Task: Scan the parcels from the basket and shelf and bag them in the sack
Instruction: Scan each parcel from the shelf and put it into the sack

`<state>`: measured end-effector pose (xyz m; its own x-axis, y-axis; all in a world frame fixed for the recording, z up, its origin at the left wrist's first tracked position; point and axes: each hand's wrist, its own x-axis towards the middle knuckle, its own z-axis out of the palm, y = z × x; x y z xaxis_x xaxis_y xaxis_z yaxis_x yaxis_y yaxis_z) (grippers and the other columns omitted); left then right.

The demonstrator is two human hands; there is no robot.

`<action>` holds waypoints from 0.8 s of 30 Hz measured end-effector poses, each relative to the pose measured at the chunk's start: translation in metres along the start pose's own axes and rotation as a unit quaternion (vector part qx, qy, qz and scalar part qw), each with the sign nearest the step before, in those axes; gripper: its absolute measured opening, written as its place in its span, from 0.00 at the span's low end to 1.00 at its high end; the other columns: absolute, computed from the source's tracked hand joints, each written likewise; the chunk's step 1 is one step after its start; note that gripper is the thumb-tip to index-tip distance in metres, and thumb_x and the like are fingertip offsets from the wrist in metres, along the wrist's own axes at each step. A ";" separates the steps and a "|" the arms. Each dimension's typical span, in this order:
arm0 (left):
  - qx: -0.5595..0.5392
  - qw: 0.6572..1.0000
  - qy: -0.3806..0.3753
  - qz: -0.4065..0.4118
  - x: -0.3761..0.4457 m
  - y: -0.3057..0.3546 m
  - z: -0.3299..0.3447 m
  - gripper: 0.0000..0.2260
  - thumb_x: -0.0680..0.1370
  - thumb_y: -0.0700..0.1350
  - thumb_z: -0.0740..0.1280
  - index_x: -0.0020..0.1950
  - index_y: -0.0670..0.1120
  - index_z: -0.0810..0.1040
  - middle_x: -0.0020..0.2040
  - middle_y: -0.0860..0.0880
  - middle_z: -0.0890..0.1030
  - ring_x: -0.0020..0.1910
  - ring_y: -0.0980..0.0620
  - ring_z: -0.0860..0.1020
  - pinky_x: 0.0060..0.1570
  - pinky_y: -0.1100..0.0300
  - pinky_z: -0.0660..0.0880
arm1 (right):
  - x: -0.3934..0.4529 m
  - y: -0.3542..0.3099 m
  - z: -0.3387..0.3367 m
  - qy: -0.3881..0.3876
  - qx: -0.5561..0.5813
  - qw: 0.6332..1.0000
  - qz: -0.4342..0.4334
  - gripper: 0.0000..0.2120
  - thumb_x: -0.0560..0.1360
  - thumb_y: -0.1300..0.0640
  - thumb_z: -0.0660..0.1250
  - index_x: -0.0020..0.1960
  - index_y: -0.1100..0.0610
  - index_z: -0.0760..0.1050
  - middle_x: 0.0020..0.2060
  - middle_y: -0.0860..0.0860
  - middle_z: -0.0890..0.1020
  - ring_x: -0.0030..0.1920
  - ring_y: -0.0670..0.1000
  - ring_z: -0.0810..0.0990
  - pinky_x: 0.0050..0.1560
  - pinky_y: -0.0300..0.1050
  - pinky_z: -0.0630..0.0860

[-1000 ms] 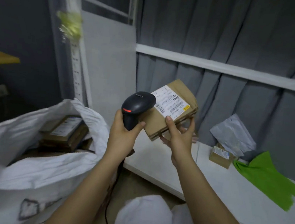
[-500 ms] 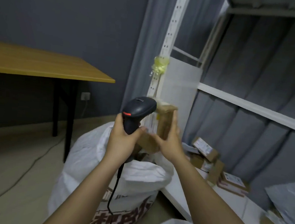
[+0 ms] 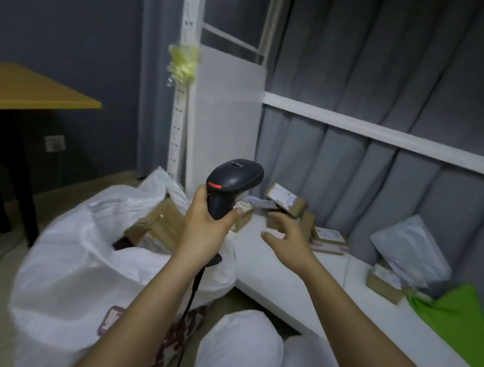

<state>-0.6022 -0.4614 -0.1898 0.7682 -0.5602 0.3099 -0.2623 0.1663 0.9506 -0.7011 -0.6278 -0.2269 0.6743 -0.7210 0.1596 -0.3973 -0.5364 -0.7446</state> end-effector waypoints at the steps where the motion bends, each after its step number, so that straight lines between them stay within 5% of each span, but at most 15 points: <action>1: 0.006 1.000 -0.017 -0.006 0.001 -0.003 0.013 0.16 0.73 0.44 0.73 0.52 0.59 0.70 0.50 0.52 0.80 0.50 0.53 0.79 0.53 0.49 0.78 | -0.002 0.011 -0.007 0.008 0.015 1.000 0.025 0.22 0.77 0.54 0.68 0.70 0.50 0.69 0.68 0.50 0.70 0.65 0.51 0.71 0.60 0.45 0.72; 7: 0.029 0.998 -0.042 -0.023 0.008 -0.012 0.047 0.17 0.74 0.45 0.73 0.55 0.59 0.69 0.49 0.57 0.78 0.49 0.57 0.78 0.56 0.48 0.78 | 0.003 0.047 -0.004 -0.028 0.036 0.996 0.078 0.19 0.77 0.50 0.68 0.67 0.50 0.72 0.65 0.50 0.74 0.59 0.49 0.73 0.57 0.45 0.74; 13: 0.076 0.996 0.043 -0.019 0.013 -0.015 -0.003 0.16 0.73 0.44 0.74 0.54 0.57 0.71 0.45 0.58 0.80 0.45 0.60 0.79 0.53 0.51 0.79 | 0.038 0.008 0.071 -0.157 0.065 0.980 0.106 0.37 0.75 0.37 0.65 0.78 0.50 0.58 0.74 0.52 0.65 0.72 0.57 0.66 0.70 0.56 0.67; 15: 0.085 0.994 0.068 -0.028 0.011 -0.017 -0.023 0.16 0.72 0.44 0.74 0.52 0.59 0.71 0.42 0.61 0.80 0.44 0.60 0.79 0.53 0.49 0.79 | 0.044 -0.002 0.097 -0.178 -0.008 0.979 0.098 0.32 0.77 0.41 0.65 0.75 0.54 0.63 0.71 0.55 0.71 0.68 0.59 0.71 0.67 0.53 0.70; 18: 0.092 0.990 0.106 -0.034 0.007 -0.015 -0.049 0.18 0.72 0.45 0.75 0.55 0.59 0.72 0.45 0.60 0.81 0.47 0.58 0.80 0.52 0.46 0.79 | 0.065 -0.036 0.095 -0.063 -0.001 0.998 0.022 0.08 0.79 0.56 0.64 0.55 0.58 0.78 0.46 0.54 0.80 0.48 0.54 0.78 0.47 0.44 0.73; 20: 0.088 0.988 0.127 -0.030 0.007 -0.011 -0.061 0.18 0.71 0.44 0.75 0.55 0.60 0.72 0.49 0.56 0.81 0.49 0.55 0.80 0.52 0.47 0.79 | 0.086 -0.064 0.067 0.066 0.064 0.996 -0.003 0.05 0.77 0.61 0.65 0.47 0.60 0.80 0.36 0.52 0.77 0.39 0.52 0.75 0.38 0.41 0.68; 22: 0.077 0.986 0.143 -0.023 0.009 -0.007 -0.067 0.18 0.71 0.44 0.74 0.53 0.60 0.72 0.49 0.55 0.81 0.48 0.55 0.80 0.51 0.49 0.79 | 0.098 -0.073 0.038 0.135 0.119 0.984 0.000 0.04 0.75 0.63 0.67 0.44 0.60 0.80 0.33 0.51 0.77 0.35 0.50 0.75 0.31 0.39 0.68; 24: 0.067 0.987 0.147 -0.016 0.011 -0.002 -0.067 0.17 0.72 0.42 0.74 0.54 0.59 0.72 0.48 0.55 0.81 0.46 0.58 0.80 0.50 0.54 0.79 | 0.090 -0.061 0.027 0.080 0.162 0.983 0.019 0.06 0.75 0.63 0.68 0.52 0.59 0.78 0.41 0.53 0.80 0.39 0.51 0.79 0.36 0.39 0.73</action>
<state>-0.5542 -0.4138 -0.1870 0.9085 -0.2997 0.2911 -0.2950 0.0334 0.9549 -0.5991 -0.6484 -0.1839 0.5458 -0.8113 0.2093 -0.1824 -0.3588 -0.9154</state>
